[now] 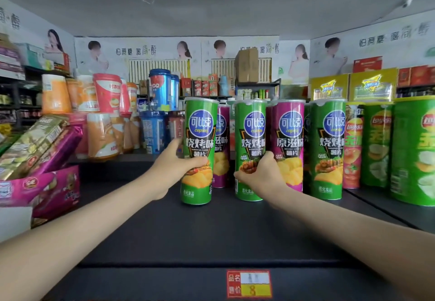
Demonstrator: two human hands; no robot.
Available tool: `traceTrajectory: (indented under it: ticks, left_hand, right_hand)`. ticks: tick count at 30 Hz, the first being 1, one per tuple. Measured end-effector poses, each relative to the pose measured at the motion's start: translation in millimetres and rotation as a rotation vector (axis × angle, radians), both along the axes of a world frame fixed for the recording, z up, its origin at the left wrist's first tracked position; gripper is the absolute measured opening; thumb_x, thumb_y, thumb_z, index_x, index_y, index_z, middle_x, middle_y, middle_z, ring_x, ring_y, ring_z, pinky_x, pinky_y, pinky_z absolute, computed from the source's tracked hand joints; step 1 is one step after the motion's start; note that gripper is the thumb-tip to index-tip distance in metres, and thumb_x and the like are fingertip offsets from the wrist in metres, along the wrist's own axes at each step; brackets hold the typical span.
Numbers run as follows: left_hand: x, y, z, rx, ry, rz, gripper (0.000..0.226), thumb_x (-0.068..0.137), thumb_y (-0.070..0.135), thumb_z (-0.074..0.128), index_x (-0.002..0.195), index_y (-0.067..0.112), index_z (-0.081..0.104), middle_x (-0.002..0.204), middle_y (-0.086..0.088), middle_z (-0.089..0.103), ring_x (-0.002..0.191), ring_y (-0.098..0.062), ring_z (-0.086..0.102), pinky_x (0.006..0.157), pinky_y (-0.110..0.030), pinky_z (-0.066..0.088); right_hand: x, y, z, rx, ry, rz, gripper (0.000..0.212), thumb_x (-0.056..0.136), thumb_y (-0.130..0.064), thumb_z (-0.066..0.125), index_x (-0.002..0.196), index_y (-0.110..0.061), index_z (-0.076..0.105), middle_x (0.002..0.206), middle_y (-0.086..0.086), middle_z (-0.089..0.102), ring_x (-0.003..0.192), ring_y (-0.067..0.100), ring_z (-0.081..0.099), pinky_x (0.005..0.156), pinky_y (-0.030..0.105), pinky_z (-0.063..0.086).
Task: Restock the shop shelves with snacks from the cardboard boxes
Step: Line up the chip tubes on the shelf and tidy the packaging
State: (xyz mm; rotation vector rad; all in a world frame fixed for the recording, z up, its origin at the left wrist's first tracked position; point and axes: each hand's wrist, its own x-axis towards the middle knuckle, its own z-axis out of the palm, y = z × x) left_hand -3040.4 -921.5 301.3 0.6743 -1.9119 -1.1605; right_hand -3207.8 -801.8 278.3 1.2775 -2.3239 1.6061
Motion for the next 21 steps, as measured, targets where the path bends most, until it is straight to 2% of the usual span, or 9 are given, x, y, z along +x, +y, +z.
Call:
traceTrajectory:
  ticks: [2,4,6,9,14,19,21]
  left_hand:
    - [-6,-1,-2,-0.007,0.001,0.006,0.068,0.068,0.034,0.085,0.121,0.036,0.042,0.116,0.006,0.064,0.105,-0.017,0.064,0.096,-0.046,0.05]
    - [-9,2,-6,-0.057,-0.037,0.042,0.069,0.071,0.037,0.082,0.123,0.033,0.038,0.116,0.009,0.061,0.105,-0.014,0.06,0.094,-0.038,0.049]
    - [-9,8,-10,-0.143,-0.122,0.081,0.076,0.074,0.035,0.08,0.13,0.028,0.029,0.109,0.011,0.055,0.1,-0.013,0.056,0.085,-0.029,0.044]
    - [-12,13,-16,-0.2,-0.183,0.085,0.093,0.073,0.03,0.081,0.139,0.024,0.016,0.106,0.009,0.054,0.095,-0.014,0.056,0.081,-0.027,0.042]
    - [-22,9,-20,-0.211,-0.169,0.011,0.104,0.074,0.032,0.081,0.146,0.026,0.006,0.119,0.006,0.054,0.102,-0.014,0.055,0.086,-0.027,0.042]
    - [-32,8,-24,-0.292,-0.154,-0.012,0.112,0.079,0.028,0.077,0.149,0.03,-0.01,0.124,0.005,0.053,0.102,-0.011,0.054,0.09,-0.026,0.042]
    - [-34,10,-28,-0.37,-0.143,-0.006,0.117,0.082,0.028,0.074,0.146,0.036,-0.024,0.137,0.002,0.046,0.11,-0.013,0.053,0.097,-0.031,0.042]
  right_hand:
    - [1,-1,0,-0.002,-0.014,-0.005,0.066,0.075,-0.027,0.082,0.117,-0.004,0.036,0.121,0.015,0.052,0.11,0.03,0.055,0.091,0.043,0.05]
    - [3,0,-1,0.004,-0.028,0.006,0.076,0.074,-0.024,0.083,0.127,-0.004,0.031,0.127,0.014,0.048,0.116,0.029,0.051,0.096,0.04,0.047]
    - [4,2,-4,0.027,-0.026,0.025,0.095,0.073,-0.018,0.083,0.141,-0.005,0.019,0.134,0.014,0.041,0.123,0.028,0.045,0.1,0.037,0.043]
    - [6,6,-10,0.046,0.026,0.042,0.116,0.074,-0.013,0.082,0.151,-0.013,-0.006,0.142,0.016,0.034,0.129,0.029,0.041,0.104,0.035,0.036]
    - [14,9,-13,0.04,0.127,0.04,0.117,0.083,-0.008,0.072,0.148,-0.027,-0.024,0.146,0.014,0.027,0.124,0.031,0.044,0.087,0.028,0.034]
    - [16,10,-13,0.028,0.176,0.034,0.121,0.084,-0.011,0.072,0.143,-0.035,-0.031,0.146,0.014,0.029,0.123,0.032,0.046,0.095,0.038,0.041]
    - [17,10,-13,0.026,0.187,0.023,0.122,0.084,-0.011,0.072,0.141,-0.037,-0.033,0.144,0.015,0.03,0.122,0.033,0.047,0.096,0.039,0.041]
